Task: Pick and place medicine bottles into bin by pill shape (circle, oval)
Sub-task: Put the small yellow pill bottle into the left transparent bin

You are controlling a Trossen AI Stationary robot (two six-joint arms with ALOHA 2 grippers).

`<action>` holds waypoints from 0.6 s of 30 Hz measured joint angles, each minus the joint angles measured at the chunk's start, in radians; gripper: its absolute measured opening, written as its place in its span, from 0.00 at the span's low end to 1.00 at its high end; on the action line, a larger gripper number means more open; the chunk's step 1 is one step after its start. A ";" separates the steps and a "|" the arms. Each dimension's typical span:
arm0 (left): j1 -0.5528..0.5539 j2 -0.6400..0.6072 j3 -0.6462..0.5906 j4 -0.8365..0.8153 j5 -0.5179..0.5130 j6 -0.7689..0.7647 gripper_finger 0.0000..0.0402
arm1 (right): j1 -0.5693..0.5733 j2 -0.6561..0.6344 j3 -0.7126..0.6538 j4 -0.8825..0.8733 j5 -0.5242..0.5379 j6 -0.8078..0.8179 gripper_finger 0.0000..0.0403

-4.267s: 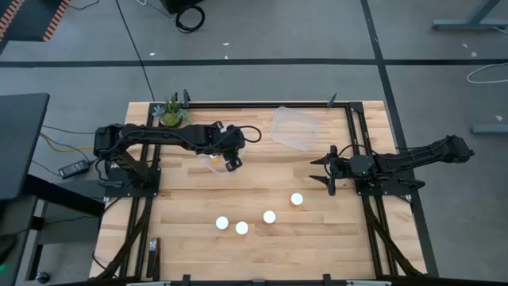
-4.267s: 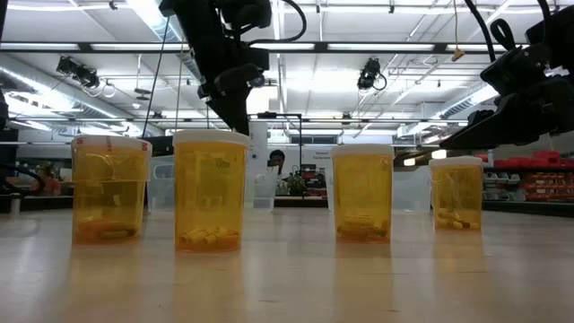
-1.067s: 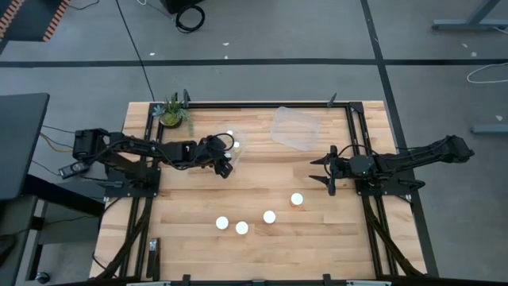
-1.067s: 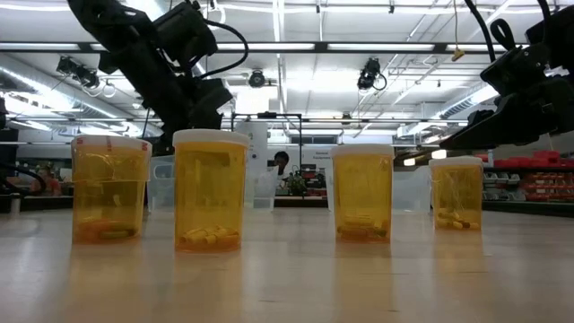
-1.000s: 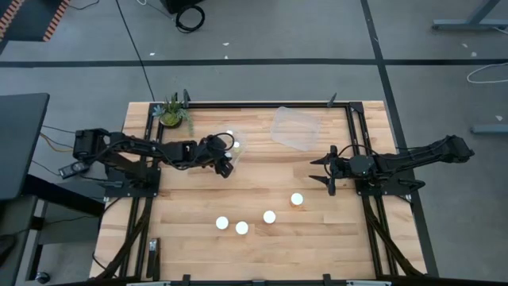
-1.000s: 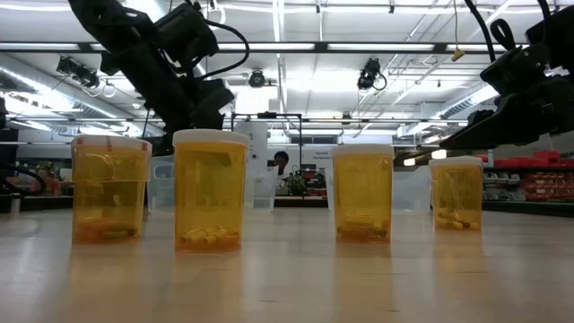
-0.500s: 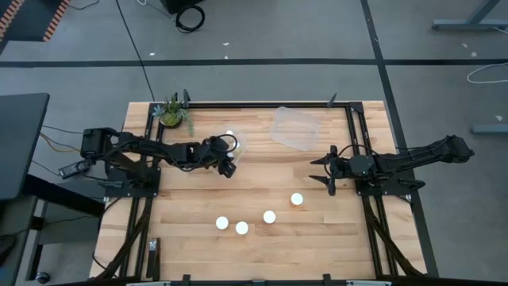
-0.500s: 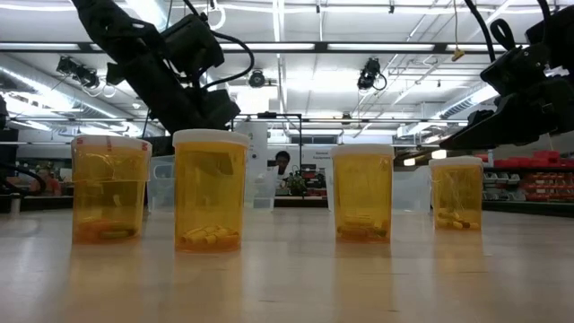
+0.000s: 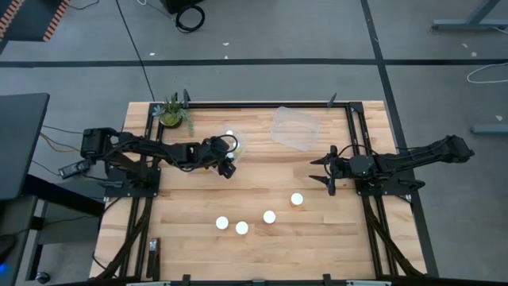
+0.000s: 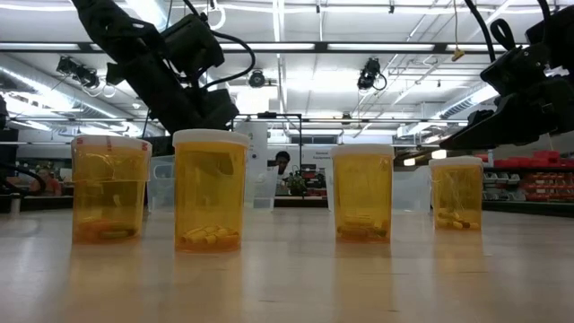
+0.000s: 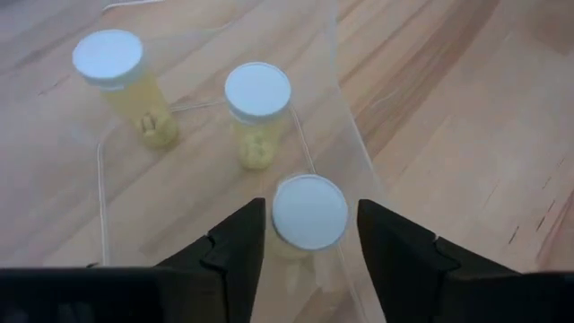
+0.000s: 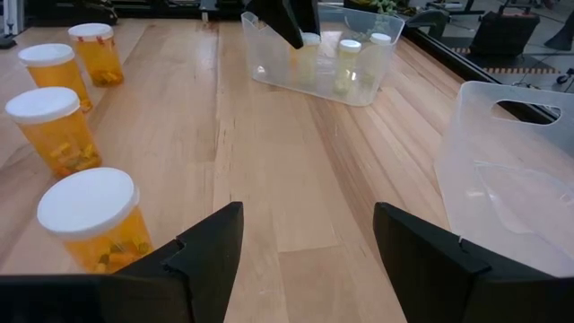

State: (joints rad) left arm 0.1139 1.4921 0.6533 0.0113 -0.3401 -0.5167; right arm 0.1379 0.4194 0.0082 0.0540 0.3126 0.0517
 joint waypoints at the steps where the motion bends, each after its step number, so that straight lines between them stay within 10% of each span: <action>1: 0.000 0.000 0.000 0.000 0.000 0.005 0.48 | 0.000 0.000 0.000 0.000 0.000 0.000 0.64; 18: 0.000 -0.016 0.005 -0.005 -0.049 0.111 0.50 | 0.000 0.000 0.000 0.000 0.000 0.000 0.64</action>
State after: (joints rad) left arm 0.1135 1.4765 0.6584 0.0064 -0.3889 -0.4057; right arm 0.1381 0.4191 0.0082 0.0539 0.3125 0.0513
